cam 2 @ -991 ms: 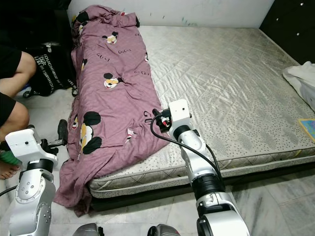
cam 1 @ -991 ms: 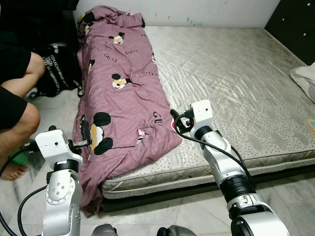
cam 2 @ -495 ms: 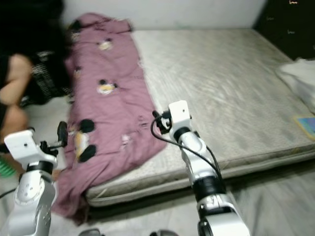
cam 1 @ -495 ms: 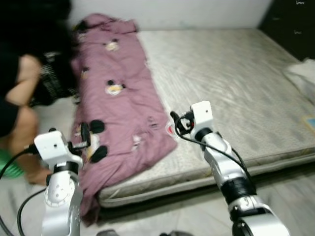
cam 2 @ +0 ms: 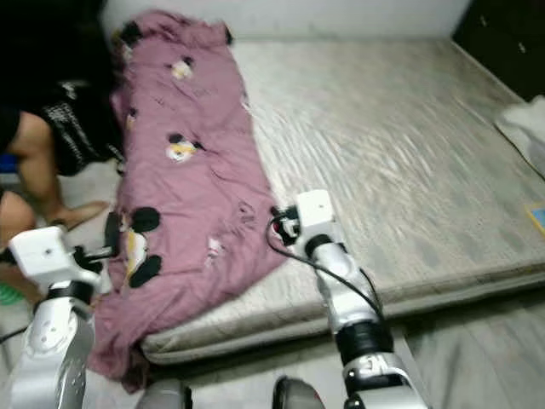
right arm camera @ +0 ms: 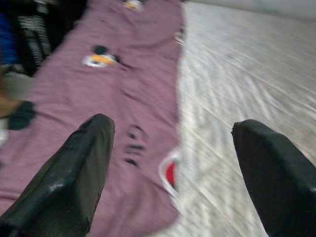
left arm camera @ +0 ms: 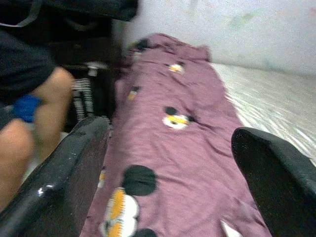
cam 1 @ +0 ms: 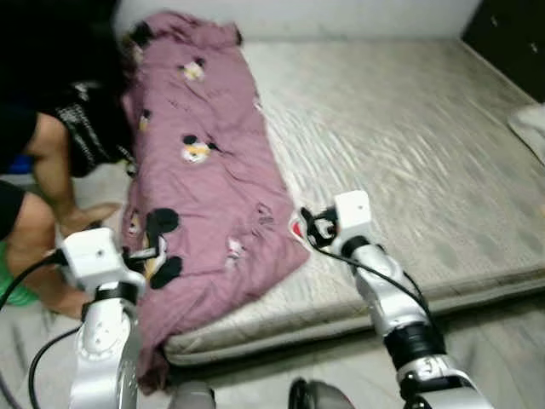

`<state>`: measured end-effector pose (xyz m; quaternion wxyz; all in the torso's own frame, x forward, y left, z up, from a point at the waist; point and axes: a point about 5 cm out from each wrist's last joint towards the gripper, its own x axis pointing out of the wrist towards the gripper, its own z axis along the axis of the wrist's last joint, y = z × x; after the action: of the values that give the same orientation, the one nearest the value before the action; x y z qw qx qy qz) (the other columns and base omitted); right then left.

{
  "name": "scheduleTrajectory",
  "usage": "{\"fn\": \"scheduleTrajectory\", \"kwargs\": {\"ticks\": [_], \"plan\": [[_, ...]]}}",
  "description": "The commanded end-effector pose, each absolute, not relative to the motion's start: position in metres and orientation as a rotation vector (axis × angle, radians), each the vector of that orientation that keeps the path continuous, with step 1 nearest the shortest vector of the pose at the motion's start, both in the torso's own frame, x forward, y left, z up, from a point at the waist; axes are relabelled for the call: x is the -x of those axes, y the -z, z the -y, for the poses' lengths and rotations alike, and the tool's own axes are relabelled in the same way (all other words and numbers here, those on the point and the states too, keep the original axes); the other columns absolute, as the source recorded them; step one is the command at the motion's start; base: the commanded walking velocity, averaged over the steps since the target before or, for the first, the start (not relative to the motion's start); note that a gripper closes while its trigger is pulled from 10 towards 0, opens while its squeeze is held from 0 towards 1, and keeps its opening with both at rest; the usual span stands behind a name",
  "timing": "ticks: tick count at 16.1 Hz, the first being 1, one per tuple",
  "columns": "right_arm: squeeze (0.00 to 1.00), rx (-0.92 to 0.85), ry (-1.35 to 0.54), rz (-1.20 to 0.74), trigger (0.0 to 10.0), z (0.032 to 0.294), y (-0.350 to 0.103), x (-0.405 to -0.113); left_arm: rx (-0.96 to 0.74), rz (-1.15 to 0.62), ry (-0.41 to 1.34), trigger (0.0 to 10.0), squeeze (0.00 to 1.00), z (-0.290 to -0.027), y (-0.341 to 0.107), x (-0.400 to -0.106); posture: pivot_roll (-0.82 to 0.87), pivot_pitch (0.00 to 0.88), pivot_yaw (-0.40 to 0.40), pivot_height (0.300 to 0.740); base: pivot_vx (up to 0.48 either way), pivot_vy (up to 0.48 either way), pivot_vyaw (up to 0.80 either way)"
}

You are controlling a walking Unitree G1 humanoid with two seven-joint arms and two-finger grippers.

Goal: Clean up the room

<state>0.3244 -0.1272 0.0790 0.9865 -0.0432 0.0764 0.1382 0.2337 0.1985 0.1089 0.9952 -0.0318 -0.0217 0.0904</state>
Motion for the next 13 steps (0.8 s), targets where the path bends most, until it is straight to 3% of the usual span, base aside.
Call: {"fn": "scheduleTrajectory", "kwargs": {"ticks": [1,5,8,13], "plan": [[0.0,0.085,-0.273,-0.142,10.0,0.127,-0.083,-0.323,0.04,0.033,-0.168,10.0,0.0,-0.198,-0.109,-0.234,0.1,0.151,-0.03,0.74,0.0,0.0,0.0],[0.0,0.102,-0.28,-0.158,10.0,0.128,-0.081,-0.317,0.018,0.003,-0.208,10.0,0.0,-0.203,-0.103,-0.222,0.1,0.181,-0.039,0.74,0.0,0.0,0.0],[0.0,0.129,-0.287,-0.144,10.0,0.124,-0.084,-0.316,-0.018,-0.017,-0.218,10.0,0.0,-0.208,-0.099,-0.215,0.1,0.199,-0.044,0.74,0.0,0.0,0.71],[0.0,0.104,-0.275,-0.185,10.0,0.124,-0.081,-0.317,-0.014,-0.02,-0.183,10.0,0.0,-0.203,-0.099,-0.221,0.09,0.207,-0.031,0.74,0.0,0.0,0.0]]}}
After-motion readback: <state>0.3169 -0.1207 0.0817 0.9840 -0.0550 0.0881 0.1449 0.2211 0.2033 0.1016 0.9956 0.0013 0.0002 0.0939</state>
